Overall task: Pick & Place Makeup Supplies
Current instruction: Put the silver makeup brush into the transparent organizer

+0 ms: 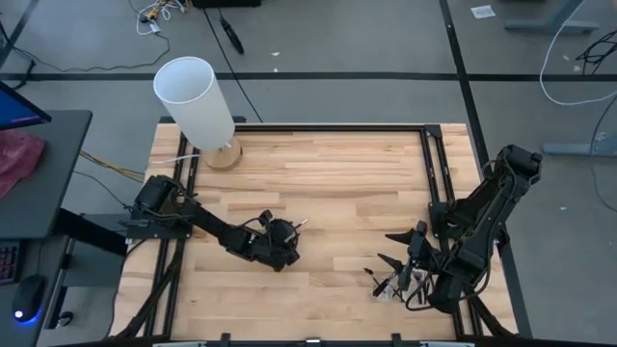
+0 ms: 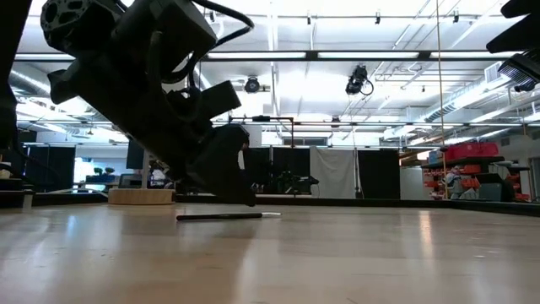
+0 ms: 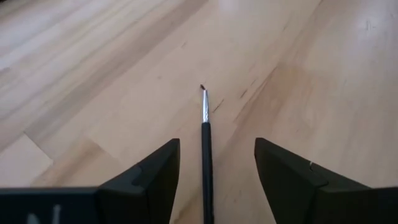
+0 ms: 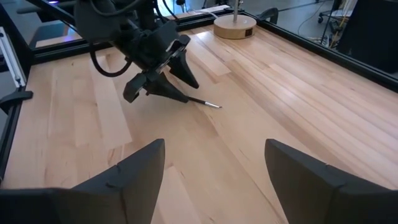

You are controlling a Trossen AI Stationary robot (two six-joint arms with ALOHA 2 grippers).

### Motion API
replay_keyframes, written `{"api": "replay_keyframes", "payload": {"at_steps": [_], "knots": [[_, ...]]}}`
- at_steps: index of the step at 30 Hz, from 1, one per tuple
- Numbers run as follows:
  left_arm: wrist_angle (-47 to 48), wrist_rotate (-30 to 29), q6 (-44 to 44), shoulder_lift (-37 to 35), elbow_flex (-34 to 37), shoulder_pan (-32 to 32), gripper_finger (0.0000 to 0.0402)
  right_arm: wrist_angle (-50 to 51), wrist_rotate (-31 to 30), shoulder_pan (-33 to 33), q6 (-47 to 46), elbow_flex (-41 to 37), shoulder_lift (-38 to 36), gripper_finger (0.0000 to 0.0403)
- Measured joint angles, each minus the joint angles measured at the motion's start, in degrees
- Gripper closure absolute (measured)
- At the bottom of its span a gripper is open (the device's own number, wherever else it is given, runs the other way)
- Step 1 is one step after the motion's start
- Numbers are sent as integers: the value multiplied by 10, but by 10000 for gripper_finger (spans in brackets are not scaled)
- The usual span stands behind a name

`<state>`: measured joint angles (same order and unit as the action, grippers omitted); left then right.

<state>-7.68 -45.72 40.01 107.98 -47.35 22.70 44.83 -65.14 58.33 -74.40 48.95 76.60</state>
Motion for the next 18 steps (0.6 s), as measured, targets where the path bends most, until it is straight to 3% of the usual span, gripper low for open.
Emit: {"api": "replay_keyframes", "payload": {"at_steps": [5,11,18], "knots": [[-50,-11,-18,-1,14,-4,189,0,0,0,1,0,0,124],[-220,29,-74,22,83,-15,192,-1,0,0,5,0,0,124],[-242,35,-70,65,93,-26,243,-3,0,0,5,0,0,124]]}}
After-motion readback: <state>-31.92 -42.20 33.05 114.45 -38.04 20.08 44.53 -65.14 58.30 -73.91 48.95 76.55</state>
